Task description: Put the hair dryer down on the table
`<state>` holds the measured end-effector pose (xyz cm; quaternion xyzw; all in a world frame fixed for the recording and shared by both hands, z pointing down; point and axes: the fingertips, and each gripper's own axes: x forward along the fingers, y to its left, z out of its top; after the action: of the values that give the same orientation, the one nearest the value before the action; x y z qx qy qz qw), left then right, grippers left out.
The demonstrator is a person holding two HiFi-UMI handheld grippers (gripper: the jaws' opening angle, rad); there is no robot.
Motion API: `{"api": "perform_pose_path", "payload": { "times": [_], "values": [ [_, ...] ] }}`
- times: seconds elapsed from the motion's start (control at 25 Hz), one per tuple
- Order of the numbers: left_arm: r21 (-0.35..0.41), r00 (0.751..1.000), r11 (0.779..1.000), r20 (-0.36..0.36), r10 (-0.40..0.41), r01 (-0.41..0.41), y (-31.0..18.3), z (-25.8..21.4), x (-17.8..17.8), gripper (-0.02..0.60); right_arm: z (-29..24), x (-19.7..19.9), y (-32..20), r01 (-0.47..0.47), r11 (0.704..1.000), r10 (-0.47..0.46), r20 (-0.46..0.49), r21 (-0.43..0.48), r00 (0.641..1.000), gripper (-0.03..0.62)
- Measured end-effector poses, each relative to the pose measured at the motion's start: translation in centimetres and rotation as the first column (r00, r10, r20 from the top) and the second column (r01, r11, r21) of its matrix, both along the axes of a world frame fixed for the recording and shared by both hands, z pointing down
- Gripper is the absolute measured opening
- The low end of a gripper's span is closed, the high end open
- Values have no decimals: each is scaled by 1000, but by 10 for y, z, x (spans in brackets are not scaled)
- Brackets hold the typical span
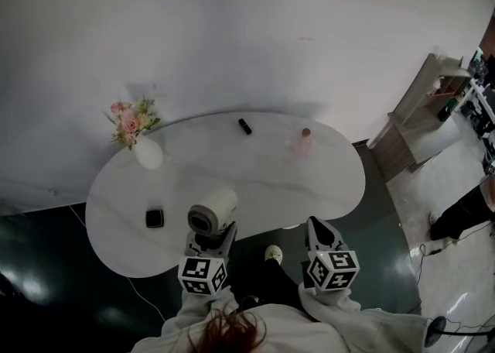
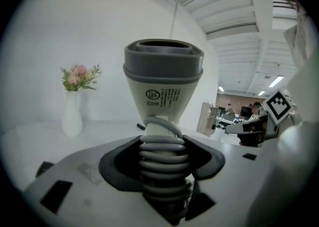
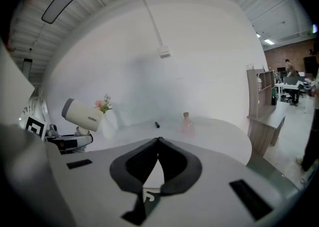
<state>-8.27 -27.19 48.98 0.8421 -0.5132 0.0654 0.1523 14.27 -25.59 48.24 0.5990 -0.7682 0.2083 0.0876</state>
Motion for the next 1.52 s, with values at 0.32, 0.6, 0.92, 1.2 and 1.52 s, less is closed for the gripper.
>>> {"api": "perform_pose_path", "payload": {
  "times": [0.32,0.6,0.92,1.2,1.52],
  "values": [
    [11,999,999,3,-33,33,-58,-7,20,241,-6,16,-66,46,999,-46,2,15,999,49],
    [31,999,998,23,-49,48,-97,-9,32,241,-6,28,-111,71,997,-71,1,30,997,49],
    [42,997,997,37,-73,71,-129,-4,43,241,1,32,-149,130,991,-130,-13,27,991,49],
    [25,996,997,44,-74,73,-141,7,52,241,15,35,-164,163,987,-163,-12,5,987,49],
    [-5,998,999,47,-42,42,-145,16,66,241,22,46,-168,130,991,-130,-18,7,991,49]
  ]
}}
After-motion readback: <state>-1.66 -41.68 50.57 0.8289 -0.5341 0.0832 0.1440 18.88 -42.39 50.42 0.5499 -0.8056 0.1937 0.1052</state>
